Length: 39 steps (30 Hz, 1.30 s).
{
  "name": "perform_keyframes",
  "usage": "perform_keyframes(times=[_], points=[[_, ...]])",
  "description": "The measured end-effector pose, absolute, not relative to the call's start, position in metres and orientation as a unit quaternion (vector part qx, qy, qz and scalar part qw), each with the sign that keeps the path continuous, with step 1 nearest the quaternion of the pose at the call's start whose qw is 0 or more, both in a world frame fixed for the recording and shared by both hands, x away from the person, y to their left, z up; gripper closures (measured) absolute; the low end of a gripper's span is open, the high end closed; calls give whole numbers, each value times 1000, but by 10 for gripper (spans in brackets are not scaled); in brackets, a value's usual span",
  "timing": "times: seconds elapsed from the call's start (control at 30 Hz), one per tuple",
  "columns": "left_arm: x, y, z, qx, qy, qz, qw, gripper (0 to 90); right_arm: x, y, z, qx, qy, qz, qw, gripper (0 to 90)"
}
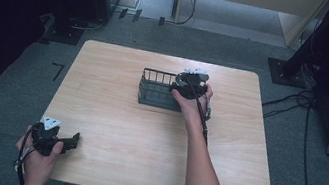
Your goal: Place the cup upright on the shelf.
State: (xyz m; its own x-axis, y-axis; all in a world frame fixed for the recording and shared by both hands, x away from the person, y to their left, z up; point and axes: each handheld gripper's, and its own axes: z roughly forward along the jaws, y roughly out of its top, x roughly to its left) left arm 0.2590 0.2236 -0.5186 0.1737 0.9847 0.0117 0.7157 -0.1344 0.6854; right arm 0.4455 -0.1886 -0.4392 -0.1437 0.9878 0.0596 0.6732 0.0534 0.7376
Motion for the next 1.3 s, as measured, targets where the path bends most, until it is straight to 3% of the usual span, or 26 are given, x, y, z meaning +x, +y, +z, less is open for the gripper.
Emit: perform_keyframes(times=[0.2,0.5,1.3], points=[[259,224,-519,713,596,241,279,0,444,-190,-439,605,690,320,236,162],[259,224,-519,713,596,241,279,0,440,-193,-427,599,694,333,221,1],[259,224,-519,713,596,241,279,0,385,-227,-387,576,694,357,246,0]])
